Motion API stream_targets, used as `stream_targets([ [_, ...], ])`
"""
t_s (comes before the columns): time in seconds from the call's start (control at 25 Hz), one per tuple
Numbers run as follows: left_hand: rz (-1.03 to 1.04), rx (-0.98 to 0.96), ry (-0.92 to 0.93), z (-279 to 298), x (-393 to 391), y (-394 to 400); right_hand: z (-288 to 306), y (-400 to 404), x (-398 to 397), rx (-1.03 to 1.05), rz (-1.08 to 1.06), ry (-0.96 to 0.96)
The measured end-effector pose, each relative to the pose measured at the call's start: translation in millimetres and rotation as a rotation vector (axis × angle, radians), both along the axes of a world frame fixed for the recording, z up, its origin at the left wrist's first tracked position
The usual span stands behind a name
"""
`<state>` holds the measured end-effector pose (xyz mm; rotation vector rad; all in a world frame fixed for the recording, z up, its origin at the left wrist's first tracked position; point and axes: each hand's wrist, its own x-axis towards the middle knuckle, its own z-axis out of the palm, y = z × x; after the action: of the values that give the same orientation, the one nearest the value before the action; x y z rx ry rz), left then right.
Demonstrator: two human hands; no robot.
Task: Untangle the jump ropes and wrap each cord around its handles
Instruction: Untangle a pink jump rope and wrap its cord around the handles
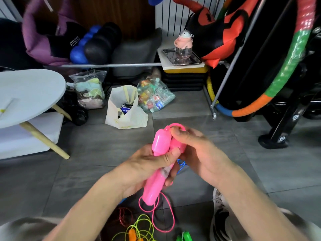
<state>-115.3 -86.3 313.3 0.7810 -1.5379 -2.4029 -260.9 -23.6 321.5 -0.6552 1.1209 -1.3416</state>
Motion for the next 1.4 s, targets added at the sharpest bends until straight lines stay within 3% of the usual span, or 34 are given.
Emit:
stream_targets([
  [0.16, -0.05, 0.014, -0.017, 4, 0, 4, 1, 4, 10, -0.042, 0.131, -0.02],
  [0.28, 0.005, 0.006, -0.008, -2, 0, -1, 1, -1, 7, -0.032, -0.001, -0.104],
  [0.48, -0.15, 0.152, 0.207, -5, 4, 3, 17, -1, -13, -0.184, -0.104, -0.202],
  [0.72, -0.016, -0.135, 0.024, -9, 0, 8, 12, 1, -18, -0.166, -0.071, -0.075],
  [0.8, 0.03, -0.169, 0.013, -7, 1, 8, 11, 1, -18, -0.089, -0.086, 0.06],
  [0.92, 0.139, -0.214, -0.032, -5, 0, 2, 7, 0, -17, 0.145, -0.266, 0.577],
  [0.96, 0.161, -0.24, -0.044, -5, 1, -1, 3, -1, -17, 0.158, -0.383, 0.66],
  [1.04, 0.189, -0.25, -0.048, -4, 2, -6, -1, -3, -19, 0.037, -0.522, 0.63],
  [1.2, 0.197, -0.256, -0.025, 0, 2, -10, -1, -4, -11, -0.097, -0.317, 0.579],
  [1.4, 0.191, -0.312, -0.037, -1, 3, -12, -8, -9, -9, -0.073, -0.287, 0.289],
])
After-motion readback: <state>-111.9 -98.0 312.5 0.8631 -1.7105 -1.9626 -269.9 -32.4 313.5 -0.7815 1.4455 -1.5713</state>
